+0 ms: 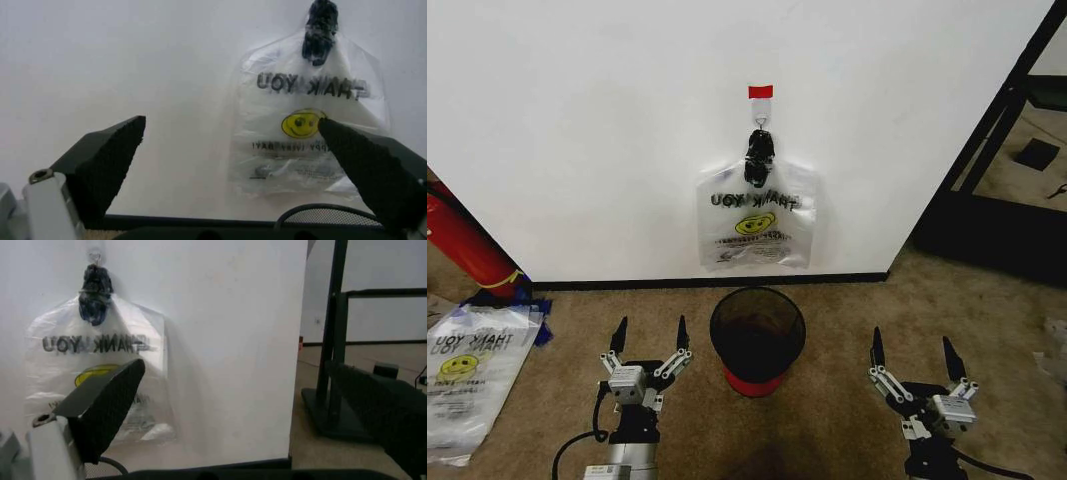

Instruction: Pick up the garbage bag from the wall and place it over the trash bin.

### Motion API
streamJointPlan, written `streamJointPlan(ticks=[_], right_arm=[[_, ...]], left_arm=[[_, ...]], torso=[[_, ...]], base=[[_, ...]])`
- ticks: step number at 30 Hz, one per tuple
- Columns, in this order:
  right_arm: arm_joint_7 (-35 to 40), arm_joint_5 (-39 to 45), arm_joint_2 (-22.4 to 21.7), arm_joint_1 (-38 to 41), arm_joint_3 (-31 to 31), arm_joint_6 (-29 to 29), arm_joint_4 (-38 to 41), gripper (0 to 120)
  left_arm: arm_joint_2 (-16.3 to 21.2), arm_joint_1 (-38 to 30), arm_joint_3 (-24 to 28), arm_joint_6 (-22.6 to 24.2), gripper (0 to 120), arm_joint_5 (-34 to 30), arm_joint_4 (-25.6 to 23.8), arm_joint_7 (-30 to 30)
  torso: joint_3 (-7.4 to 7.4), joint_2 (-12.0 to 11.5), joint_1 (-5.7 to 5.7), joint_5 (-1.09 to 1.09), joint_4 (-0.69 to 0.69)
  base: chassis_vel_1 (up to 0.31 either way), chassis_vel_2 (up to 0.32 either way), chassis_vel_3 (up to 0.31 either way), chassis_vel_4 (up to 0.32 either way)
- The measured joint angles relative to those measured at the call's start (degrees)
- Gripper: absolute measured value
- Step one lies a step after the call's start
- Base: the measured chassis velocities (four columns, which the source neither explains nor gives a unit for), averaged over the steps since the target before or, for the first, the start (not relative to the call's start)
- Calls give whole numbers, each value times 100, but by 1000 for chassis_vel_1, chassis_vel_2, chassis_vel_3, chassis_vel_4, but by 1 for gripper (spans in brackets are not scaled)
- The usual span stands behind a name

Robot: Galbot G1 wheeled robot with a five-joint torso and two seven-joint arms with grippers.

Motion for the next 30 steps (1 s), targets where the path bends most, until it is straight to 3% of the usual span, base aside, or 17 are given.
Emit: streamJointPlan(ticks=[30], right_arm=[[-45,33,-25,70,-2,-15,-51,100]], left_arm=[[7,-35,16,4,100,-42,30,-1]], torso=[[0,0,0,0,0]], base=[[0,0,0,0]])
